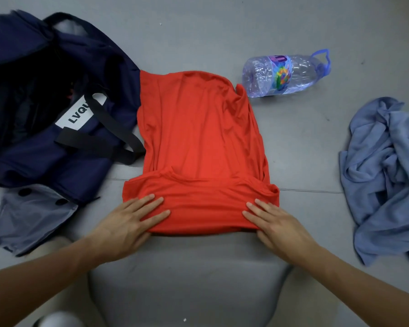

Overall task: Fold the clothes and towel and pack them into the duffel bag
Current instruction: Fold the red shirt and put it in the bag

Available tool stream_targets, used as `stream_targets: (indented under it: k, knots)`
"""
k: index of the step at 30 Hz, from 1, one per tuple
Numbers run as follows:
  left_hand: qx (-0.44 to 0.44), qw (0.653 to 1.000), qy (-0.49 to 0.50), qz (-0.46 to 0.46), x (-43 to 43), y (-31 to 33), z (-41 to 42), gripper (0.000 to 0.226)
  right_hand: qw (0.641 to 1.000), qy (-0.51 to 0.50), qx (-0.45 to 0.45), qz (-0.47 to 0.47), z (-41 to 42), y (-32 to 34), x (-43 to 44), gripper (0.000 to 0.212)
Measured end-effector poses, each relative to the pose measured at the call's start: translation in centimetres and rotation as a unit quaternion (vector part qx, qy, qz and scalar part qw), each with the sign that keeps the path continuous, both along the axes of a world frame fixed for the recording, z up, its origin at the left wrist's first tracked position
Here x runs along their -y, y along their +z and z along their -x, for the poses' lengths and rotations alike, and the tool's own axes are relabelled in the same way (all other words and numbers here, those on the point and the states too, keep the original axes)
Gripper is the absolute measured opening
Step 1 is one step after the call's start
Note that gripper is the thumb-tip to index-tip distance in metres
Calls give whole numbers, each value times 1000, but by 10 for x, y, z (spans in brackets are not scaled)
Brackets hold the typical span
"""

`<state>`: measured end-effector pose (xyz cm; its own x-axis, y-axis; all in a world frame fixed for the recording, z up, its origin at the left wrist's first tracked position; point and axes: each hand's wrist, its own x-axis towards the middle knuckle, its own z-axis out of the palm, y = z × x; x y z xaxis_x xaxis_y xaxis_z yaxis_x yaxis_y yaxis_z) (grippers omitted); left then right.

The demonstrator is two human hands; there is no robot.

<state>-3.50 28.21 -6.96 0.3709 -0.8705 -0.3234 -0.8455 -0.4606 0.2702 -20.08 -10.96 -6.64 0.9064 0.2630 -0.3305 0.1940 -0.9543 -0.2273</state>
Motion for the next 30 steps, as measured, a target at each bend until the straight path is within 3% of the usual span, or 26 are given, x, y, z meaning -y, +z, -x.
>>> stream_targets:
  k: [3, 7, 9, 12, 18, 23, 26, 28, 30]
  knots:
    - [-78, 996, 2, 32, -11, 13, 19, 57, 996, -31, -33, -82, 24, 16, -11, 51]
    - [-155, 985, 59, 46, -23, 27, 32, 45, 976, -85, -169, -103, 39, 37, -19, 55]
    - [-166, 980, 85, 66, -22, 29, 29, 34, 966, -119, -190, -131, 34, 41, -20, 57]
    - [-139, 975, 144, 98, -11, 32, 10, 20, 964, -161, -157, -144, 9, 46, -18, 41]
    - [-64, 968, 210, 126, 20, 40, -49, 40, 957, -253, -61, -129, -51, 49, 3, 25]
    - [-63, 958, 258, 106, 45, 39, -88, 18, 938, -311, -47, -142, -90, 44, 21, 26]
    - [-41, 955, 274, 106, 56, 32, -93, 22, 929, -339, -38, -143, -99, 35, 24, 30]
    - [7, 960, 252, 119, 59, 27, -86, 26, 947, -301, 34, -110, -98, 31, 20, 37]
    - [87, 970, 186, 132, 58, 21, -76, 29, 979, -158, 121, -51, -91, 25, 13, 45]
